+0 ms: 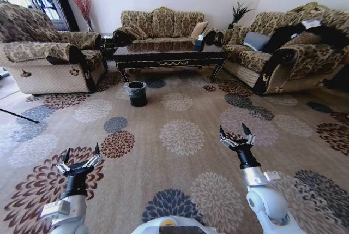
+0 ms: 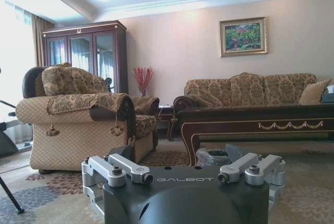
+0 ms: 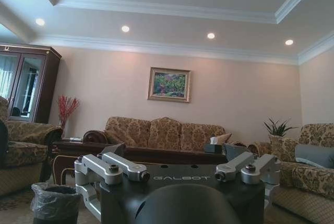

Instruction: Move to the front of the table and pick up the trash from the floor, then place it into the trash bin.

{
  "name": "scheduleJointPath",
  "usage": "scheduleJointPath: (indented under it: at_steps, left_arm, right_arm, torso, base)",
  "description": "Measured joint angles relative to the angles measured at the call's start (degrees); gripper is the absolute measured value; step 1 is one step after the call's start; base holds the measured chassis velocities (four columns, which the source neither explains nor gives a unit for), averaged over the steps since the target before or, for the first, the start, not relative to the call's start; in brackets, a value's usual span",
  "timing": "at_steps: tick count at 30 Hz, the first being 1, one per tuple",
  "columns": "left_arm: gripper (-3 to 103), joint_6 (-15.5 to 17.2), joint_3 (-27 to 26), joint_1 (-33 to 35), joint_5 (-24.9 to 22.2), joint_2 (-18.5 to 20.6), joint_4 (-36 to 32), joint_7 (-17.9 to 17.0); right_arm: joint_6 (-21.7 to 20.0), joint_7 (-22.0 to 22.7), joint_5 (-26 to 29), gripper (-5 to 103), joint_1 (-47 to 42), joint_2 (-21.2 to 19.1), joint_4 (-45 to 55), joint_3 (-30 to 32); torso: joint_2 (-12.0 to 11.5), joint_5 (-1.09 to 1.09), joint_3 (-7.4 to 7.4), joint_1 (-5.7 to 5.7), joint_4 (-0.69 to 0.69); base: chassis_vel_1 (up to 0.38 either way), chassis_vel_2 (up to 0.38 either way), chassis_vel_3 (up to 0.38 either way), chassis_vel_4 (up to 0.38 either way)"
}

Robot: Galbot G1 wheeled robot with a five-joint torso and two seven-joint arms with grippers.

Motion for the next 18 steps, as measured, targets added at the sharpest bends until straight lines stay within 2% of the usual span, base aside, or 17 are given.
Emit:
scheduleJointPath:
  at_steps: [18]
  left_arm:
    - [100, 0.0, 0.0, 0.0, 0.0, 0.0, 0.0, 0.0]
  right_arm:
    - [0.0, 0.0, 0.0, 100, 0.0, 0.0, 0.0, 0.0]
  torso:
    - [4.27, 0.0, 3.5, 0.76, 0.0]
  base:
    - [0.0, 0.0, 0.0, 0.0]
